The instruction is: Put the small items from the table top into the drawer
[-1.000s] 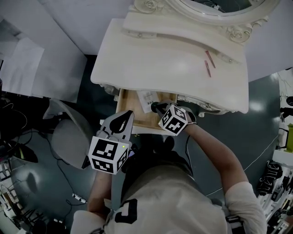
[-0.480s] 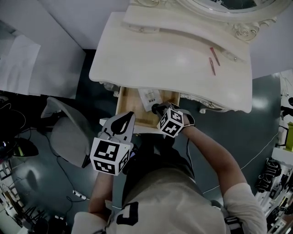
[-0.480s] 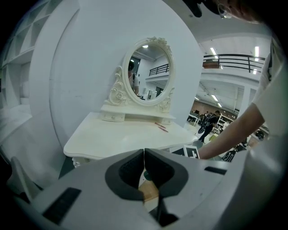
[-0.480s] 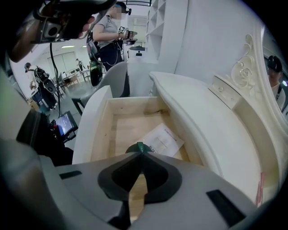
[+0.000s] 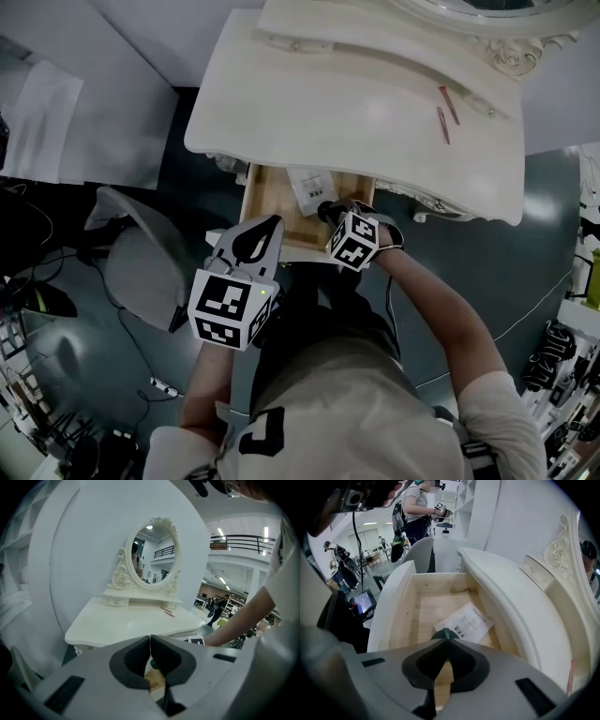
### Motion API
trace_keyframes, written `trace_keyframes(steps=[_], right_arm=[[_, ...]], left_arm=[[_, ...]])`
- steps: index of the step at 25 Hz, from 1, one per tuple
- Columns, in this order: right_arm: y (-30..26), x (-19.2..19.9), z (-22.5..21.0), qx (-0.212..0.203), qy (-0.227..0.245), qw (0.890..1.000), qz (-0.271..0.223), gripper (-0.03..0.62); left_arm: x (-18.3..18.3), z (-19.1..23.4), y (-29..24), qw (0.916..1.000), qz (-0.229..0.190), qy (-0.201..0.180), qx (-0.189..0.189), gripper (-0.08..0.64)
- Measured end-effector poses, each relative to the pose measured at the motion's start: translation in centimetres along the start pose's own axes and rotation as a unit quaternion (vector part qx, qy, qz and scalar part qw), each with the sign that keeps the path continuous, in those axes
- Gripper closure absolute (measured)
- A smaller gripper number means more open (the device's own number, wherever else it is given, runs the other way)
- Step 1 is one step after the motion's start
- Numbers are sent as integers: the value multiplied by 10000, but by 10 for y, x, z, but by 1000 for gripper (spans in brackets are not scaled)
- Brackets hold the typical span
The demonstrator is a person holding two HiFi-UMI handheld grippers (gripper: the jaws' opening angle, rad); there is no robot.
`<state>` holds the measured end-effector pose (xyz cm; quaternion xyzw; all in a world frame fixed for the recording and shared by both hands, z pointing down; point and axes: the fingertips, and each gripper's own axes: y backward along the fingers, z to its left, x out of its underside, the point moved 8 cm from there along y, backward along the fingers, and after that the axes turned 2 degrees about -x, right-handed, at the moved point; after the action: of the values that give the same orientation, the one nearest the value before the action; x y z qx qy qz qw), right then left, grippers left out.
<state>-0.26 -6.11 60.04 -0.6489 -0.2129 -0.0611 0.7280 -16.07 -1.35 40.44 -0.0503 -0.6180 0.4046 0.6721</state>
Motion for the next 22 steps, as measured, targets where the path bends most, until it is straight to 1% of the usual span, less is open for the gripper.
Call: trace_keyframes(steps=[7,11,16,22], right_arm=[[-7,4,3,-44,36,9998,190,563],[-8,7,5,49,38,9997,242,562],[6,2,5,222,-70,9997,-67,561],[46,-1,-3,487,-529,9954,-633,560]], left_arm=[[3,0,1,10000,-5,-3,-24,503],[5,-1,3,10000,-18,-13,-20,503],[1,-4,5,9999,-65,-74,33,503],[-15,-22,4,9995,-157,-226,168,503]])
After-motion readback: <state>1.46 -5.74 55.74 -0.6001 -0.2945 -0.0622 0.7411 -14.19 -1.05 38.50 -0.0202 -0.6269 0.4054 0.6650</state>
